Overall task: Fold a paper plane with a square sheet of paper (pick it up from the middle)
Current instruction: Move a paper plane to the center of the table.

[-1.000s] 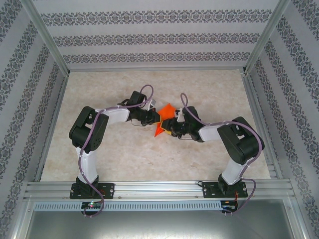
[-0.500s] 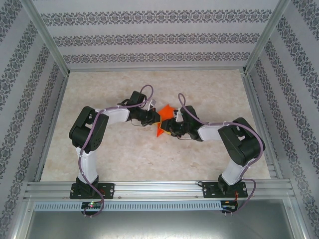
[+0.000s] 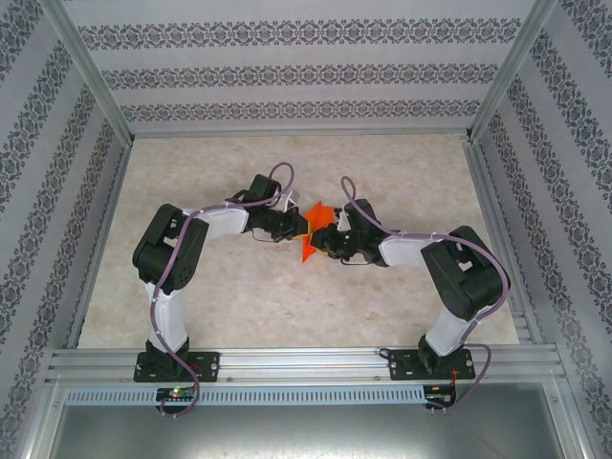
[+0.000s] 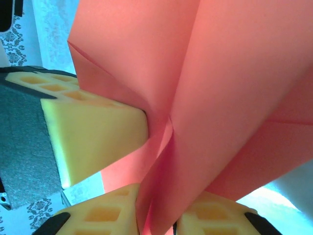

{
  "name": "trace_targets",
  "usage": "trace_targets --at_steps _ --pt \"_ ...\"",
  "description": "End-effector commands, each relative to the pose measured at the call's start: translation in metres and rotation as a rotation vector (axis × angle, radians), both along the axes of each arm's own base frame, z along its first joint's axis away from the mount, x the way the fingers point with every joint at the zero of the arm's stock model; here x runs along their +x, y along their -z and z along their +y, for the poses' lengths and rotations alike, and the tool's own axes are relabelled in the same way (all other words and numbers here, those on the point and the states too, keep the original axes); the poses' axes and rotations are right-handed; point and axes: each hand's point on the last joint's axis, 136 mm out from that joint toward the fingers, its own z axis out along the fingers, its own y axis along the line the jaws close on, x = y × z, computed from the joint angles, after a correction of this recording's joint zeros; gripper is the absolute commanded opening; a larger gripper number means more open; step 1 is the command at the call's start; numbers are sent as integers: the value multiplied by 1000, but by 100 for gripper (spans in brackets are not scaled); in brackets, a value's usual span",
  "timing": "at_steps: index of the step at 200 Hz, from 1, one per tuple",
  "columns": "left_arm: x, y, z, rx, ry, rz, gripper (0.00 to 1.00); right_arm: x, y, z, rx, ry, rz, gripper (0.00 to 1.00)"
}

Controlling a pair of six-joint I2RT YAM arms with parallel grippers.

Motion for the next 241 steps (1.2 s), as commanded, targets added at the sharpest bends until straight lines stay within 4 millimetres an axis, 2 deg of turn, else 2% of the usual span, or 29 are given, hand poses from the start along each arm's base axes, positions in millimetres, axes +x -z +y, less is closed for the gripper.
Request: trace_targets --at_steps 1,51,84,125,165,204,241 --pt "5 -19 -3 -55 5 -39 1 7 -4 3 -21 4 -29 23" --pt "5 -19 -4 -68 4 -37 1 8 3 4 -34 1 -15 19" --pt "5 -18 -4 -68 4 -36 2 9 3 1 -47 2 -18 12" --pt "7 -23 -4 -71 3 -46 7 8 0 -3 -86 -11 -33 5" --pt "6 -28 -2 -66 5 -55 23 -1 0 -24 -251 -52 -52 0" --pt "-2 -37 3 -60 20 -76 36 -25 -2 -52 -448 -153 -40 0" --pt "-19 -36 26 31 19 -94 44 -51 -1 -74 -634 -287 -4 0"
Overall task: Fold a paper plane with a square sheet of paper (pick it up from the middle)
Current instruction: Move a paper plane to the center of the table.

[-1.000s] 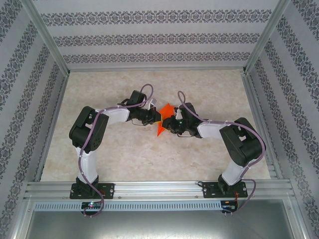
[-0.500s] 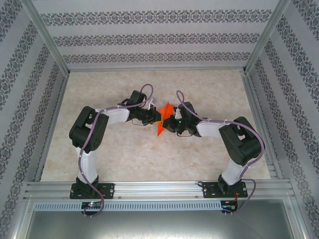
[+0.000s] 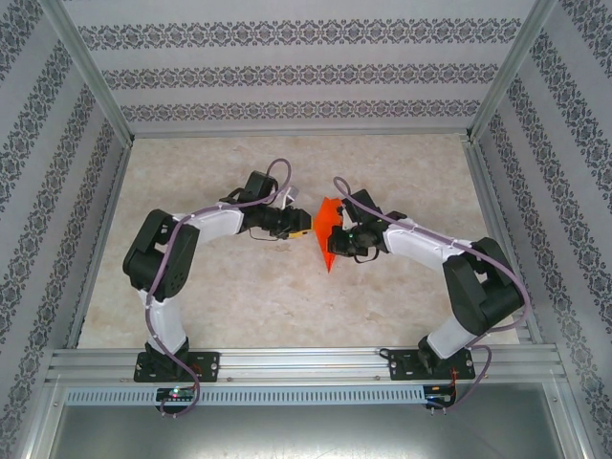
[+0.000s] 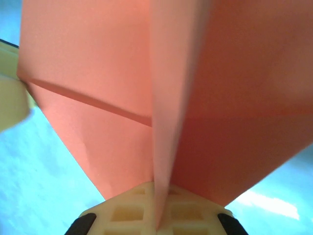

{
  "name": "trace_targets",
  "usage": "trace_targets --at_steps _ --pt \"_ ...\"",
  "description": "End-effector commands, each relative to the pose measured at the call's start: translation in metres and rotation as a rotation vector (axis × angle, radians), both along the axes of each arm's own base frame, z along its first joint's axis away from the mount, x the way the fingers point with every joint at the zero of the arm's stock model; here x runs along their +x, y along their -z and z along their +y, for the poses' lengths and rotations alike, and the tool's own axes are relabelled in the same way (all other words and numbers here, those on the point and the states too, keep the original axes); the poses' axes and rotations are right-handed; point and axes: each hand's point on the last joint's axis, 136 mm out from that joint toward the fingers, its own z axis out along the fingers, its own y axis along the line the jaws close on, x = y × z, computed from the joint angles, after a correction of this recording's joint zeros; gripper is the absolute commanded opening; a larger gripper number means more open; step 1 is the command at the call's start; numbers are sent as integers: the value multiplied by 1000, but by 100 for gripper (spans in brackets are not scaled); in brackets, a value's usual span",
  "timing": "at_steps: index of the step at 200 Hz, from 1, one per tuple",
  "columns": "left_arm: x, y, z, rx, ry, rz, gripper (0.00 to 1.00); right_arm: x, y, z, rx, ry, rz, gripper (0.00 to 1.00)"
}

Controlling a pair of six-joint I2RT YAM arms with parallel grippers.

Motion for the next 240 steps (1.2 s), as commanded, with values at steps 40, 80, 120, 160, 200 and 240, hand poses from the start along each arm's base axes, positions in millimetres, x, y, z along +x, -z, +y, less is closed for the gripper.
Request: trace_targets --at_steps 40,80,120,160,200,240 --pt "-30 3 43 131 -18 -37 51 -44 24 -19 -304 -233 98 0" --pt "-43 11 51 146 -13 -24 56 -45 40 -4 -389 -299 105 4" --pt "-48 13 54 148 -11 -17 56 -42 47 10 -408 -315 98 10" --pt "-52 16 60 158 -15 -7 57 -43 56 24 -420 -321 87 13" --pt "-57 20 68 165 -28 1 56 -46 66 27 -438 -328 101 10" --pt "-59 24 70 165 -27 7 57 -51 71 27 -472 -339 104 6"
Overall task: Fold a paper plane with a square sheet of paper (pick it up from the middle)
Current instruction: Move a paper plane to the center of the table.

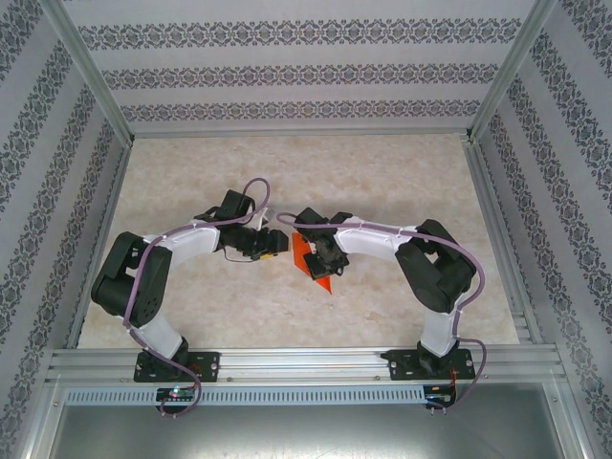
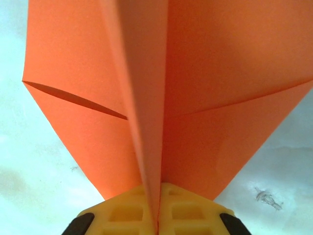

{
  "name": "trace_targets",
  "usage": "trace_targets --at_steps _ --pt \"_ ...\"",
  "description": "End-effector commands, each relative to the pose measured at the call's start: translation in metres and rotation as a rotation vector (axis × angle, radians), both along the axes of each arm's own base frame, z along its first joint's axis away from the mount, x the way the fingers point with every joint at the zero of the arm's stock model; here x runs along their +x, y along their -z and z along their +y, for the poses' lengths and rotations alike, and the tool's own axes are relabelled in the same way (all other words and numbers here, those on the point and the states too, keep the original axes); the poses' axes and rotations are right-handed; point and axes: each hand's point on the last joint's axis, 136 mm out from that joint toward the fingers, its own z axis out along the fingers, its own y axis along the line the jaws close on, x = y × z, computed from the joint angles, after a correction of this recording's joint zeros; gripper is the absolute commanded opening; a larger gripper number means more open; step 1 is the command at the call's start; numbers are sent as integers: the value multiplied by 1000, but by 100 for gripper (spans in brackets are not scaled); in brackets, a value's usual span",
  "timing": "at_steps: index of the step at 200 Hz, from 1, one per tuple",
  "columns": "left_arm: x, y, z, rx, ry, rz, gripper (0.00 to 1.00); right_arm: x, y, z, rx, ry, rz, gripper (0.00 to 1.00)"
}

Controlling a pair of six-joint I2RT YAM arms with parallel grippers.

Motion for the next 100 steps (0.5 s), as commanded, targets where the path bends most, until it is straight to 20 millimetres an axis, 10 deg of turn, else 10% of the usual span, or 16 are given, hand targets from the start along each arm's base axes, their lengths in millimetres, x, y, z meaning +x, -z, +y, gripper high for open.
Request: trace_targets --at_steps 1,100 --pt "-2 -3 6 7 6 -17 56 -7 19 -3 -54 -3 21 6" --pt "1 2 15 62 -2 -30 57 -1 8 -2 -152 -47 -42 0"
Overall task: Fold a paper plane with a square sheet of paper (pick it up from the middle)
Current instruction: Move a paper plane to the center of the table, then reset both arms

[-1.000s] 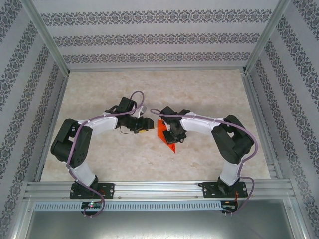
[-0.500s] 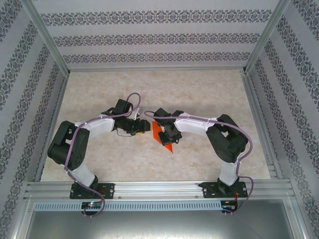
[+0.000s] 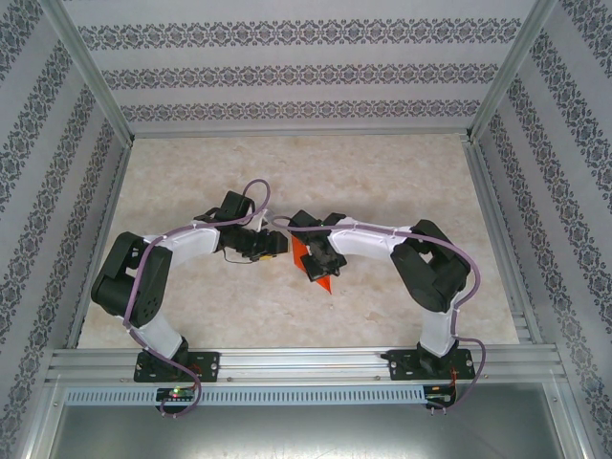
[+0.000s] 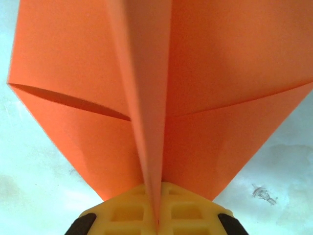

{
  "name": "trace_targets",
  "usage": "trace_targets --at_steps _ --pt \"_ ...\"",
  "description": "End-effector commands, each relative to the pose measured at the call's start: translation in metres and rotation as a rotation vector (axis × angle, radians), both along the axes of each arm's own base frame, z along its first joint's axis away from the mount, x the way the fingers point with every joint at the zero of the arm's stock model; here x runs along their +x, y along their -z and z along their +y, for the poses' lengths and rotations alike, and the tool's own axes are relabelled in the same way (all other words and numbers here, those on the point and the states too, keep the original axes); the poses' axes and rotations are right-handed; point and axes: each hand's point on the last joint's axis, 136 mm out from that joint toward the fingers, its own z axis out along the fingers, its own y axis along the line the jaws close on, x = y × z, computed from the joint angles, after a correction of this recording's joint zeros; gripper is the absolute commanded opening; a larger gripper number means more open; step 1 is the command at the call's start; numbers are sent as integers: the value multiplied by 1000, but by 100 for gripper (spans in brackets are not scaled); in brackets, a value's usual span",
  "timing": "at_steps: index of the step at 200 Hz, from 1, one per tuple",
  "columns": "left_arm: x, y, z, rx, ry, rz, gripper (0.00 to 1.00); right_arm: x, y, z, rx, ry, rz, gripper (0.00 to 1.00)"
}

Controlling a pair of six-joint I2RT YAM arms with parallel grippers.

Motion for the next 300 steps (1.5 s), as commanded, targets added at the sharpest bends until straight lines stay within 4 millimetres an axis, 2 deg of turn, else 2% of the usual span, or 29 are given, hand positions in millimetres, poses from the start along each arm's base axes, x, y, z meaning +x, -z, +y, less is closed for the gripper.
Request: trace_targets --at_steps 1,36,59,74,111,132,152,193,208,212,245,263,288,300 --pt "2 -2 13 45 -8 -23 57 -1 9 -3 -78 -22 -14 0" --pt "3 -2 20 64 -13 -25 57 3 2 3 -57 -31 -28 0" --pt "5 -7 19 59 -6 -35 57 5 -13 10 4 -24 -42 16" --pt "8 -12 17 55 1 -48 58 4 -23 16 61 -21 -34 21" --pt "16 -29 23 115 16 -103 60 -1 -48 15 128 -23 -12 35" --pt "23 -39 32 178 10 -154 66 -2 -67 7 162 -21 -13 39" --pt "32 -48 48 280 -12 -223 67 3 -90 2 233 -29 -43 42" --pt "64 -66 86 472 -119 -442 91 37 -127 -17 399 -44 -199 52" --pt "76 -72 99 498 -176 -500 93 54 -137 -31 417 -34 -290 57" --pt "79 -73 103 514 -193 -513 97 59 -138 -36 414 -31 -321 59" --pt "96 -77 158 764 -324 -633 100 89 -146 -86 391 52 -538 69" --pt "98 -71 191 807 -424 -651 100 102 -145 -122 345 117 -643 73" --pt "97 -56 222 834 -491 -667 100 115 -147 -167 319 221 -775 82" --pt "99 -49 231 829 -505 -665 100 119 -147 -184 298 257 -823 84"
